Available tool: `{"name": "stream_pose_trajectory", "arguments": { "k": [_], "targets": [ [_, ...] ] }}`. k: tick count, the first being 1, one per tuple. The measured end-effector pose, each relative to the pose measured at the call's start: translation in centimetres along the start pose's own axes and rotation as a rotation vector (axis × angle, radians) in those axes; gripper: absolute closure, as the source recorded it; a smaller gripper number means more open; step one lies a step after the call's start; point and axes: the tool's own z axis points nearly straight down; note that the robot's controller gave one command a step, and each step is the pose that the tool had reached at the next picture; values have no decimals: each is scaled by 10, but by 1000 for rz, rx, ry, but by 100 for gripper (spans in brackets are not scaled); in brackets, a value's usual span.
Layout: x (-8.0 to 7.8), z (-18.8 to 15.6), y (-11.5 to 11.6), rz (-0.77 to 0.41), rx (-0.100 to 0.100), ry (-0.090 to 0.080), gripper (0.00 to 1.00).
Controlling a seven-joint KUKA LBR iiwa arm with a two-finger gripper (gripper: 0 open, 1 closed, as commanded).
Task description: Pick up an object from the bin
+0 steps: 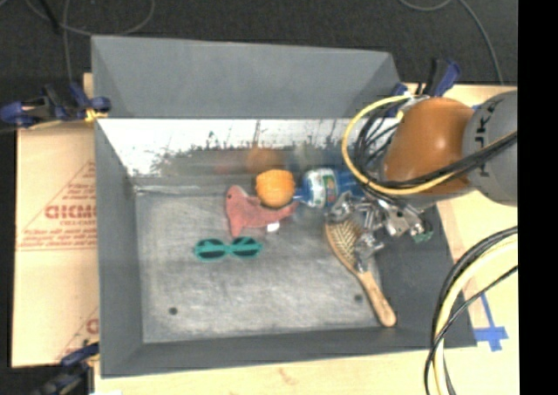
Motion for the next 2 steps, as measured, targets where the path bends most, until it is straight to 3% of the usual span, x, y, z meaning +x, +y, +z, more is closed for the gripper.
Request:
{"name": "stream_pose_trajectory", "arguments": {
  "k": [1, 2],
  "targets": [
    [0, 0, 0, 0, 0, 0, 100],
    [-6, -119, -12, -4, -14, 44, 100]
  ]
}}
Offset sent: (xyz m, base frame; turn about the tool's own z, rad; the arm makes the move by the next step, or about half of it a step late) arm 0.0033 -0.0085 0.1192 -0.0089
